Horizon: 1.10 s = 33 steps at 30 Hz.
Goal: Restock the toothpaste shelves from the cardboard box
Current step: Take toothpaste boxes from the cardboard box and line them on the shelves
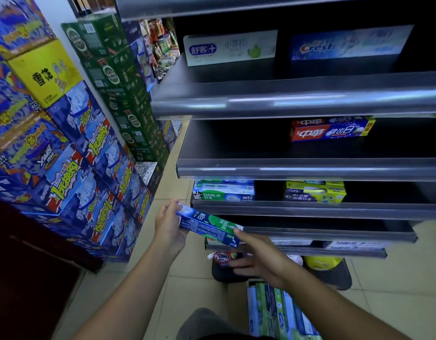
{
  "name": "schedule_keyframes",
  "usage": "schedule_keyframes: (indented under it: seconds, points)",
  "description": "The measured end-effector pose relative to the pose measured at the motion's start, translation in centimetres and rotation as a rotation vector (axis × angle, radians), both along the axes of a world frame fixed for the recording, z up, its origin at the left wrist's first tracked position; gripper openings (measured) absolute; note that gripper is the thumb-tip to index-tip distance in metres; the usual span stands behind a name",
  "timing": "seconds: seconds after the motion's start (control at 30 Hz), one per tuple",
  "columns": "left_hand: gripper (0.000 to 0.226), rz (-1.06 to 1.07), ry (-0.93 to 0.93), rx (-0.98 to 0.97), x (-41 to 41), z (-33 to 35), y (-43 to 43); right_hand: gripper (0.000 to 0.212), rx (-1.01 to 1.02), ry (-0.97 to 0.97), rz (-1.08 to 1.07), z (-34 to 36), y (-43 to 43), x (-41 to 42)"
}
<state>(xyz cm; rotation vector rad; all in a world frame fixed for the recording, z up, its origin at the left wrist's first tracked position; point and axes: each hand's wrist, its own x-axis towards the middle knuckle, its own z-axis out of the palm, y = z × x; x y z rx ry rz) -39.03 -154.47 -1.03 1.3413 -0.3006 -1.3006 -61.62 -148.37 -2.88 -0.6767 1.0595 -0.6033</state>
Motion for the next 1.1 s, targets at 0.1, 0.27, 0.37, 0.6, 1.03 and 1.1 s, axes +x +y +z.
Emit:
schedule_keyframes:
  seconds: [0.1,0.27,0.37,0.6,1.03,1.1]
  points:
    - [0.019,-0.192,0.048,-0.075,-0.2,0.6,2.0,0.011,0.019,-0.204,-0.207,1.1,0.1,-0.6]
    - [0.029,-0.577,-0.548,-0.046,1.6,2.6,3.6,0.039,-0.297,0.143,-0.285,4.7,-1.4,-3.6]
    - [0.056,-0.879,-0.767,-0.175,-0.6,5.0,3.4,0.052,-0.462,0.322,-0.149,7.3,-2.4,-4.8]
    - [0.046,-1.074,-0.587,-0.395,-6.1,4.9,3.3,0.057,-0.558,0.344,0.06,8.8,-3.0,-4.7]
    - [0.052,-0.389,0.058,-0.234,-2.2,0.2,3.2,0.058,-0.317,0.254,-0.32,0.8,-0.4,-5.8]
    - [0.053,-0.353,0.111,-0.234,-1.9,-0.5,2.9,0.045,-0.324,0.258,-0.395,0.4,-1.2,-5.1]
